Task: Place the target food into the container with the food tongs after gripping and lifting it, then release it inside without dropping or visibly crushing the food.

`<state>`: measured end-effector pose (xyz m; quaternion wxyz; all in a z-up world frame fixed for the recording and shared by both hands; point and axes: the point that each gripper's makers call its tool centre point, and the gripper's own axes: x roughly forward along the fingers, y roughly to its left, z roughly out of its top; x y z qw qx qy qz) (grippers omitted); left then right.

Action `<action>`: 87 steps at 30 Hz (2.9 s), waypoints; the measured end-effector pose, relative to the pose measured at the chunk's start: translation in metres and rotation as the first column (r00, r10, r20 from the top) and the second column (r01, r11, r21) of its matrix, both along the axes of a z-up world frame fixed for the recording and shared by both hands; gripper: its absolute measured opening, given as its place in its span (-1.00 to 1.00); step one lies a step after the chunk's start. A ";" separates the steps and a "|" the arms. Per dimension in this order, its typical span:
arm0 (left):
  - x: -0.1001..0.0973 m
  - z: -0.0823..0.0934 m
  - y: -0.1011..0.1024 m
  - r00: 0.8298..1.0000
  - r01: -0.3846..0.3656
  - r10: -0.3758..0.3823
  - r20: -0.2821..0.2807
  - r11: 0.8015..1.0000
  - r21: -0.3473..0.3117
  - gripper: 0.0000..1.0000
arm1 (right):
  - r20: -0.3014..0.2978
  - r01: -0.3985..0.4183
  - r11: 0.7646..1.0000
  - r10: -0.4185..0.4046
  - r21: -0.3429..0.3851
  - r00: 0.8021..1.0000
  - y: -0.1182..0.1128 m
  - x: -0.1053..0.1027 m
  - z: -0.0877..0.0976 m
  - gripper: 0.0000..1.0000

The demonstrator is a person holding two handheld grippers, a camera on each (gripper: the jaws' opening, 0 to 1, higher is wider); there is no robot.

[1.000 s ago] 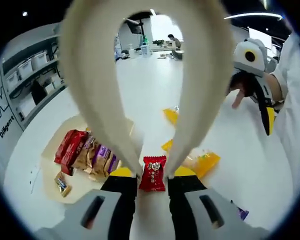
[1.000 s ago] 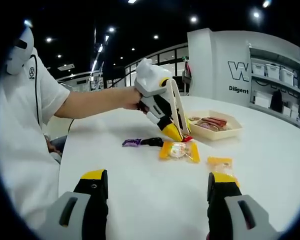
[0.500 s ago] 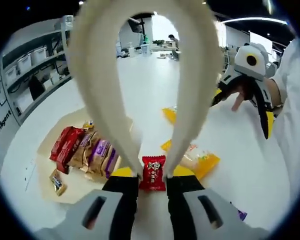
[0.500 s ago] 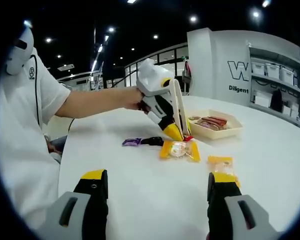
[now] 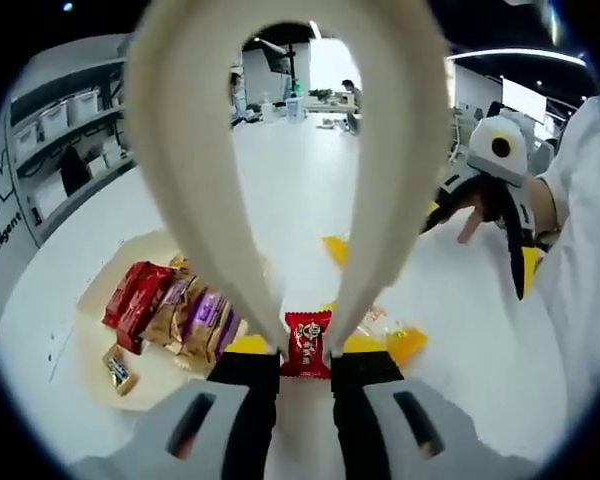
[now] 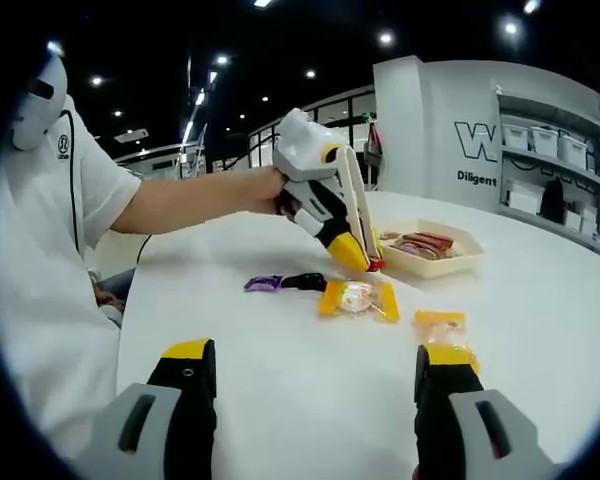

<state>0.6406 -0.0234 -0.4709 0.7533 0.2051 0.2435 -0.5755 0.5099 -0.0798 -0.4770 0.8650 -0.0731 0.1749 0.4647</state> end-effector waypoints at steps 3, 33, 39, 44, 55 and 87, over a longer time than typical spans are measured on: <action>0.001 0.011 -0.003 1.000 0.003 -0.003 0.005 1.000 -0.016 -0.64 | 0.001 0.000 1.000 0.000 0.002 1.000 0.000 0.000 0.000 0.61; 0.067 0.042 -0.032 0.996 -0.033 0.034 0.084 0.999 -0.014 -0.64 | 0.009 0.019 1.000 -0.019 0.011 1.000 -0.009 0.002 0.004 0.62; 0.084 0.035 -0.043 0.994 -0.048 0.047 0.103 0.999 0.010 -0.64 | 0.008 0.018 1.000 -0.018 0.012 1.000 -0.008 0.002 0.004 0.62; 0.097 0.027 -0.049 0.995 -0.050 0.047 0.092 0.998 0.026 -0.64 | 0.006 0.023 1.000 -0.023 0.013 1.000 -0.011 0.002 0.003 0.62; 0.111 0.008 -0.054 0.995 -0.058 0.051 0.087 0.995 0.076 -0.63 | 0.002 0.027 0.999 -0.027 0.017 1.000 -0.013 0.003 0.001 0.61; 0.118 -0.005 -0.058 0.995 -0.074 0.066 0.076 0.992 0.099 -0.56 | 0.000 0.032 0.999 -0.032 0.014 0.999 -0.015 0.002 0.001 0.61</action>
